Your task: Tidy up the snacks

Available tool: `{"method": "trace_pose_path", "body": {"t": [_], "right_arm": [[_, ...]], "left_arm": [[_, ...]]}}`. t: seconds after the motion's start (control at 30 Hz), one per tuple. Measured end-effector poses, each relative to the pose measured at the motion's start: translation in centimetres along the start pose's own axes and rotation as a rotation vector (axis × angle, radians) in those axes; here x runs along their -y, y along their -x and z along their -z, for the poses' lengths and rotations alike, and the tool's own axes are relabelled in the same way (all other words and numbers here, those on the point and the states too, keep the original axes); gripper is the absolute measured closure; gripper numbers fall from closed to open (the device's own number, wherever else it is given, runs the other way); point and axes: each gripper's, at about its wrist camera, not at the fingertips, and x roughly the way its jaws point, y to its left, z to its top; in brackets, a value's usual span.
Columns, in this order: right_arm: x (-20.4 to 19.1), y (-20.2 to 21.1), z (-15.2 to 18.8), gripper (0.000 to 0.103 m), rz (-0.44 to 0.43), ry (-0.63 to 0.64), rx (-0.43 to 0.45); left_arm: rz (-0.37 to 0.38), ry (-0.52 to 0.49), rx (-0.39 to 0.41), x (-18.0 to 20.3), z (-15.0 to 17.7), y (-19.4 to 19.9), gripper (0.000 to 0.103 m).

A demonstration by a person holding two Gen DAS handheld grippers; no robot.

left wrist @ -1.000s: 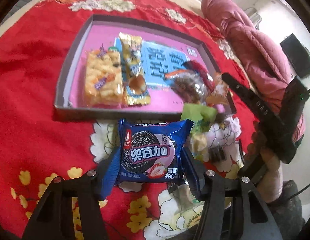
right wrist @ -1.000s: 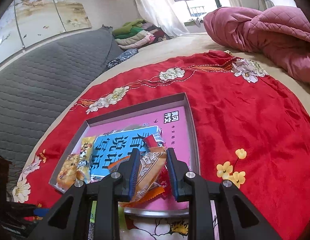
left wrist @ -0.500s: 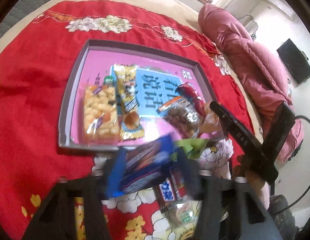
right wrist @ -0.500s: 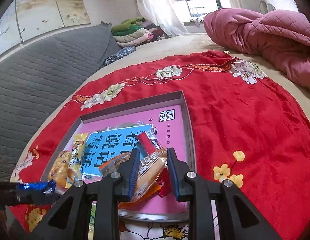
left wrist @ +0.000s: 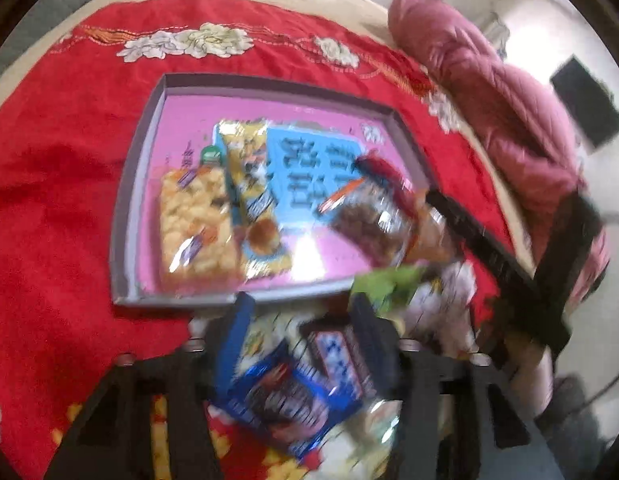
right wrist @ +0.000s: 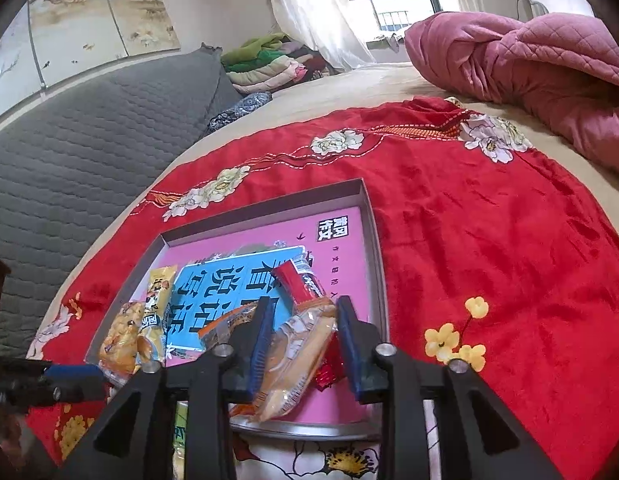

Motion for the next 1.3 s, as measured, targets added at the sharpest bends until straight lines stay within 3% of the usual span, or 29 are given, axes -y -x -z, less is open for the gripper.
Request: {"method": "trace_pose_path", "body": {"t": [0.03, 0.17, 0.37, 0.67, 1.0, 1.3], "right_arm": [[0.0, 0.0, 0.0, 0.055, 0.001, -0.001, 0.000], [-0.1, 0.1, 0.0, 0.042, 0.010, 0.001, 0.007], [-0.1, 0.9, -0.3, 0.033, 0.022, 0.006, 0.040], [0.0, 2.1, -0.5, 0.032, 0.023, 0.006, 0.066], [-0.5, 3.4, -0.1, 0.032, 0.016, 0.024, 0.067], [-1.4, 5.5, 1.5, 0.032, 0.007, 0.039, 0.021]], "left_arm": [[-0.002, 0.002, -0.007, -0.2, 0.4, 0.1, 0.040], [0.005, 0.090, -0.087, -1.6, 2.7, -0.5, 0.037], [-0.036, 0.144, -0.119, -1.8, 4.9, -0.2, 0.034], [0.075, 0.288, -0.196, -2.7, 6.7, -1.6, 0.033], [0.161, 0.389, -0.163, -3.3, 6.0, -3.3, 0.034], [0.167, 0.394, -0.149, -2.8, 4.8, -4.0, 0.050]]}}
